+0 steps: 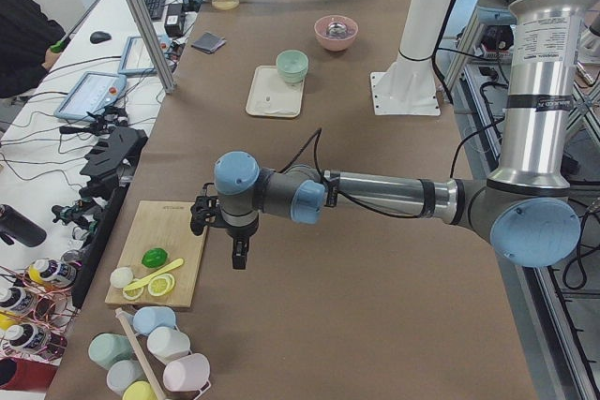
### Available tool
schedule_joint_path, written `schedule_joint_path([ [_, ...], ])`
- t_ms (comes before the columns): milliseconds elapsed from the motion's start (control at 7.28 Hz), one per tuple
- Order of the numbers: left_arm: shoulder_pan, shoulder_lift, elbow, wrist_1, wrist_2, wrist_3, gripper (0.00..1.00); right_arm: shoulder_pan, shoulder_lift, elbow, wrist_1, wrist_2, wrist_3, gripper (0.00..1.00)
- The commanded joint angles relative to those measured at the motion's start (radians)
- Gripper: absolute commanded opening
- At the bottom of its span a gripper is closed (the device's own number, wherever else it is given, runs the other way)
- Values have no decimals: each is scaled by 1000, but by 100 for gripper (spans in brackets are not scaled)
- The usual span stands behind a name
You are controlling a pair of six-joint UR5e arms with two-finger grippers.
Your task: Stack green bowls together
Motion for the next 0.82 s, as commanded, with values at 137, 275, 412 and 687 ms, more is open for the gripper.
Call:
schedule_joint_path([
  [137,-4,3,15,0,-1,0,98,0,0,5,1,28,-1,100],
  [275,-4,4,15,0,-1,0,98,0,0,5,1,28,-1,100],
  [412,-4,3,15,0,-1,0,98,0,0,5,1,28,-1,100],
  [687,-5,3,15,3,-1,0,98,0,1,15,4,24,-3,100],
])
